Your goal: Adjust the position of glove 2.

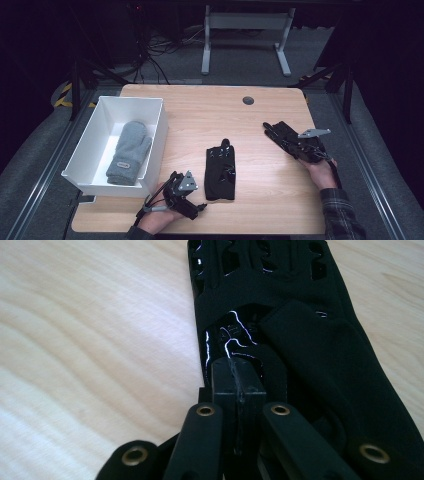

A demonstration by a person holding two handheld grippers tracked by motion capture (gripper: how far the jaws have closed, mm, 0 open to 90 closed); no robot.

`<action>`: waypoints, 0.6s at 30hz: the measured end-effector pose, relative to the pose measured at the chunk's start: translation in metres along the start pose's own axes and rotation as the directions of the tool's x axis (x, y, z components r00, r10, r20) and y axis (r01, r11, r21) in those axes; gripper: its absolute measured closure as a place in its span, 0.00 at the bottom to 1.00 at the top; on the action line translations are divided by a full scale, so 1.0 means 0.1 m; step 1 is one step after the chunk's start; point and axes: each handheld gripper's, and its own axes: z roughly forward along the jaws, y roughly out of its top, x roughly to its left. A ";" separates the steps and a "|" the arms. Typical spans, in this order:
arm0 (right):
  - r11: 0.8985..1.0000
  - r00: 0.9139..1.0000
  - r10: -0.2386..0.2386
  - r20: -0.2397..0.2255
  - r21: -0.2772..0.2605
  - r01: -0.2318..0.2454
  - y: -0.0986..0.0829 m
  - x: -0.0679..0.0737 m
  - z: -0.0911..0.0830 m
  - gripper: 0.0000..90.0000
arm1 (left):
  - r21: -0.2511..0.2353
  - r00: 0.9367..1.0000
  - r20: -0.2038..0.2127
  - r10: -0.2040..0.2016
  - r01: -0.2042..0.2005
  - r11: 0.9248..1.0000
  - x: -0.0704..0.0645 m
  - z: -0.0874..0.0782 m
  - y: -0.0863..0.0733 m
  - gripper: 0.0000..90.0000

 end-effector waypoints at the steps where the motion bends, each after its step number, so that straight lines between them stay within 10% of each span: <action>1: 1.000 1.000 -0.005 -0.004 0.001 0.005 0.00 0.02 -0.01 1.00 | 0.000 1.000 0.001 0.000 0.000 1.000 0.00 0.00 0.00 0.00; 18: 0.991 0.982 -0.133 -0.137 0.012 0.135 -0.08 0.58 -0.14 1.00 | 0.000 1.000 0.001 0.001 -0.001 1.000 0.00 0.00 0.00 0.00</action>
